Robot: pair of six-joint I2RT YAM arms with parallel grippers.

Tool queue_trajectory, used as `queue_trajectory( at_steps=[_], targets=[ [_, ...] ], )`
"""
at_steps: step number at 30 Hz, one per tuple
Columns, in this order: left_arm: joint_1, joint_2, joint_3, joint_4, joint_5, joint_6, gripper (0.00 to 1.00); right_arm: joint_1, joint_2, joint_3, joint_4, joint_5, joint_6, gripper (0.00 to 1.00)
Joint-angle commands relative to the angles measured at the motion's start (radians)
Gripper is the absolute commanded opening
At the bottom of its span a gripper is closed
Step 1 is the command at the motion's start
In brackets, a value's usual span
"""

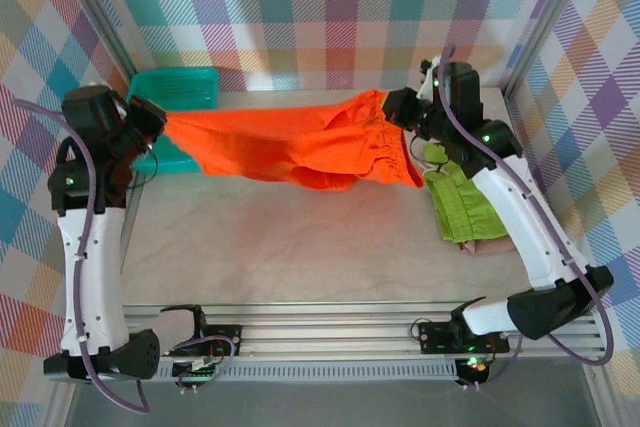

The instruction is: Fold and stack the shorts

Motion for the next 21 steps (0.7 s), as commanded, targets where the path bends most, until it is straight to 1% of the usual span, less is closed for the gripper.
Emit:
queue_trajectory(
  at_steps=[1, 4, 8, 11, 14, 16, 18, 19, 21],
  targets=[
    [0.013, 0.059, 0.139, -0.017, 0.027, 0.025, 0.00, -0.007, 0.043, 0.119, -0.024, -0.054, -0.077, 0.00],
    [0.013, 0.107, 0.245, -0.006, 0.035, 0.023, 0.00, -0.007, 0.090, 0.205, -0.011, -0.085, -0.090, 0.00],
    [0.013, 0.190, 0.382, 0.002, 0.007, 0.029, 0.00, -0.007, 0.191, 0.350, -0.013, -0.128, -0.118, 0.00],
    [0.013, 0.279, 0.494, -0.002, 0.004, 0.030, 0.00, -0.008, 0.300, 0.520, -0.027, -0.152, -0.136, 0.00],
    [0.013, 0.377, 0.598, 0.005, -0.006, 0.032, 0.00, -0.013, 0.446, 0.759, -0.062, -0.151, -0.149, 0.00],
    [0.013, 0.460, 0.701, -0.011, -0.025, 0.037, 0.00, -0.025, 0.568, 0.955, -0.082, -0.171, -0.136, 0.00],
    [0.014, 0.550, 0.822, -0.043, -0.035, 0.040, 0.00, -0.052, 0.661, 1.102, -0.064, -0.210, -0.103, 0.00],
    [0.014, 0.596, 0.894, -0.060, -0.037, 0.041, 0.00, -0.072, 0.689, 1.138, -0.033, -0.223, -0.073, 0.00],
    [0.017, 0.681, 1.026, -0.073, -0.034, 0.031, 0.00, -0.112, 0.697, 1.126, 0.052, -0.246, -0.006, 0.00]
  ],
)
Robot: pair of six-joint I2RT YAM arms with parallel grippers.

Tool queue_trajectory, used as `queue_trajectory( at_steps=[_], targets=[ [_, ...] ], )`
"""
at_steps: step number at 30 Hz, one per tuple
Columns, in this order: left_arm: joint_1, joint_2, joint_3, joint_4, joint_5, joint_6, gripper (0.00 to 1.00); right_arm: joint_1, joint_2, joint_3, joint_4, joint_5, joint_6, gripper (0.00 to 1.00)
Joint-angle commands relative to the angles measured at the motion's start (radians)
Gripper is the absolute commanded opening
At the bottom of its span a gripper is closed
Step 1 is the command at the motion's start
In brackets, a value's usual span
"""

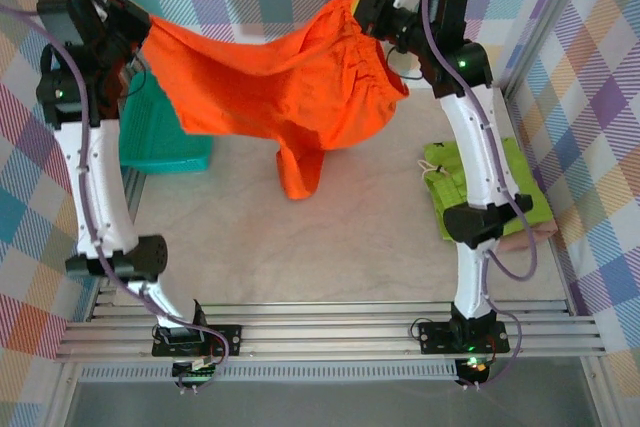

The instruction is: Fold and stack the shorts

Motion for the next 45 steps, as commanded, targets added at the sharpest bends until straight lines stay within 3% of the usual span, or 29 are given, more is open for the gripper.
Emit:
queue_trajectory(
  at_steps=[1, 10, 16, 20, 23, 26, 27, 29, 31, 34, 37, 45],
  targets=[
    [0.020, 0.096, 0.177, -0.023, -0.009, -0.005, 0.00, -0.074, 0.011, 0.041, 0.142, -0.061, 0.102, 0.00],
    [0.050, 0.030, 0.216, 0.167, 0.023, -0.082, 0.00, -0.137, -0.089, -0.013, 0.234, -0.091, 0.028, 0.00],
    [0.052, -0.062, 0.171, 0.141, 0.076, 0.025, 0.00, -0.164, -0.198, -0.181, 0.225, -0.200, -0.024, 0.00],
    [0.039, -0.224, -0.080, 0.157, 0.161, 0.086, 0.00, -0.163, -0.386, -0.518, 0.288, -0.243, -0.067, 0.00],
    [-0.004, -0.403, -0.465, 0.213, 0.174, 0.094, 0.00, -0.158, -0.573, -0.898, 0.390, -0.223, -0.077, 0.00],
    [-0.094, -0.576, -0.865, 0.338, 0.159, 0.081, 0.25, -0.152, -0.735, -1.232, 0.436, -0.188, -0.096, 0.00],
    [-0.137, -0.619, -0.982, 0.380, 0.150, 0.086, 0.40, -0.152, -0.782, -1.337, 0.440, -0.169, -0.100, 0.00],
    [-0.221, -0.671, -1.169, 0.428, 0.123, 0.091, 0.62, -0.152, -0.861, -1.507, 0.420, -0.124, -0.108, 0.00],
    [-0.312, -0.685, -1.308, 0.473, 0.089, 0.064, 0.76, -0.153, -0.926, -1.629, 0.392, -0.071, -0.102, 0.00],
    [-0.420, -0.623, -1.452, 0.567, 0.057, 0.021, 0.83, -0.152, -1.005, -1.757, 0.345, 0.043, -0.086, 0.00],
    [-0.486, -0.479, -1.480, 0.651, 0.043, 0.012, 0.84, -0.153, -1.060, -1.828, 0.307, 0.155, -0.048, 0.00],
    [-0.527, -0.014, -1.264, 0.746, 0.125, 0.010, 0.77, -0.154, -1.066, -1.867, 0.281, 0.139, -0.020, 0.00]
  ],
)
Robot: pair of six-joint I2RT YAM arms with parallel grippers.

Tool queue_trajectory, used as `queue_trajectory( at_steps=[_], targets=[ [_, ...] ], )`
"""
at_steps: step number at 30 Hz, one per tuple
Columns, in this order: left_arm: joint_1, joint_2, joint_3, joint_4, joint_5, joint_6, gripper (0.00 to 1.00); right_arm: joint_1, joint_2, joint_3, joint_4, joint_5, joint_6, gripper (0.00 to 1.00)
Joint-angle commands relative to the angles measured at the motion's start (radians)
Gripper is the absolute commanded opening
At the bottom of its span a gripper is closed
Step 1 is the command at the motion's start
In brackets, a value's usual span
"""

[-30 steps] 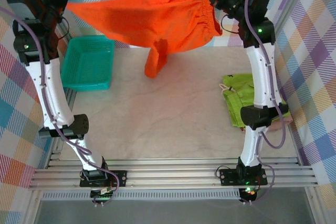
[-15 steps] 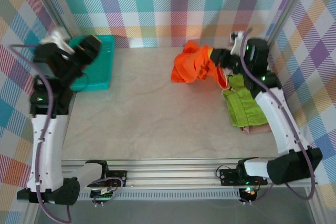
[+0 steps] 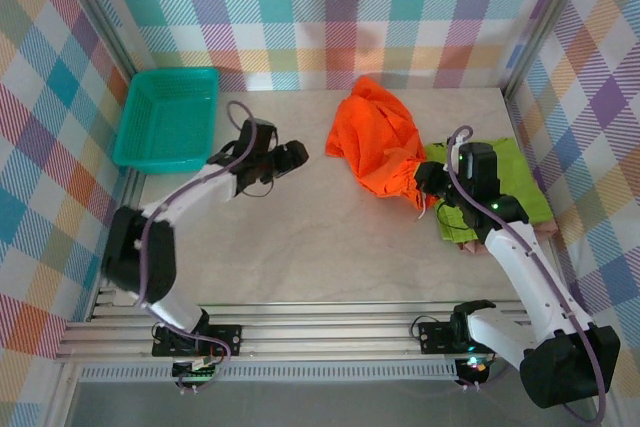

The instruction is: Fold and stack the shorts

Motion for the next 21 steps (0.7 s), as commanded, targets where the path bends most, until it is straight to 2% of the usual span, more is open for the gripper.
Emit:
queue_trajectory(
  at_steps=[1, 10, 21],
  targets=[
    [-0.015, 0.123, 0.127, 0.103, 0.039, -0.006, 0.76, 0.004, -0.004, -0.009, 0.003, 0.014, 0.017, 0.00],
    [-0.018, 0.456, 0.461, 0.019, 0.073, -0.015, 0.68, 0.004, -0.001, -0.018, -0.003, -0.004, 0.019, 0.00],
    [-0.030, 0.638, 0.680, -0.162, 0.070, -0.064, 0.64, 0.004, -0.001, -0.021, -0.004, 0.004, 0.008, 0.00]
  ],
)
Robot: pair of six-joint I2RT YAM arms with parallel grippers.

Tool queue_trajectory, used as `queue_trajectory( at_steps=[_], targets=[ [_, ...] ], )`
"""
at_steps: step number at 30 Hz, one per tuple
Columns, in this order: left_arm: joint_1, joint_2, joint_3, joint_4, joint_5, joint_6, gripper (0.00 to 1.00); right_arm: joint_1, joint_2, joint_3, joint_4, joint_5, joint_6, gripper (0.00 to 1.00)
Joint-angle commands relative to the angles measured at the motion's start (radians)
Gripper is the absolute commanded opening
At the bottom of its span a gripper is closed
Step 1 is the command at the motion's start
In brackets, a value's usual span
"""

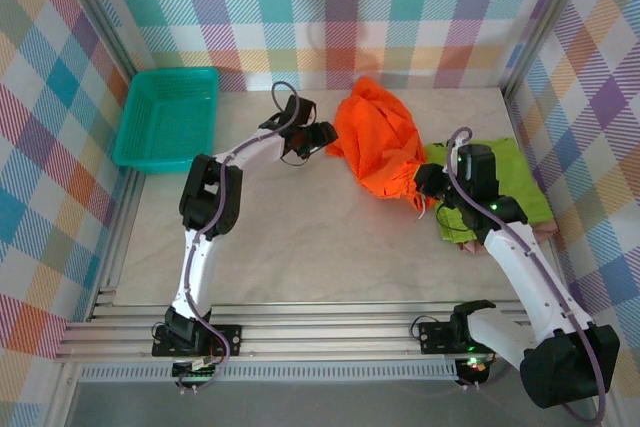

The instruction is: Fold and stack the shorts

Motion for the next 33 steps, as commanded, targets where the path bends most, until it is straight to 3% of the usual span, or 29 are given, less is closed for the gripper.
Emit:
queue_trajectory(
  at_steps=[1, 14, 24, 33],
  targets=[
    [-0.012, 0.037, 0.058, -0.082, 0.006, -0.027, 0.64, 0.004, 0.000, -0.008, 0.004, 0.001, -0.005, 0.00],
    [-0.027, 0.093, 0.087, -0.078, 0.027, -0.097, 0.54, 0.004, -0.003, -0.020, 0.004, 0.005, -0.004, 0.00],
    [-0.026, 0.182, 0.208, -0.137, 0.024, -0.097, 0.48, 0.004, -0.006, -0.034, 0.009, 0.003, -0.001, 0.00],
    [-0.027, 0.230, 0.279, -0.153, 0.027, -0.109, 0.32, 0.005, -0.006, -0.036, 0.005, 0.008, -0.005, 0.00]
  ],
)
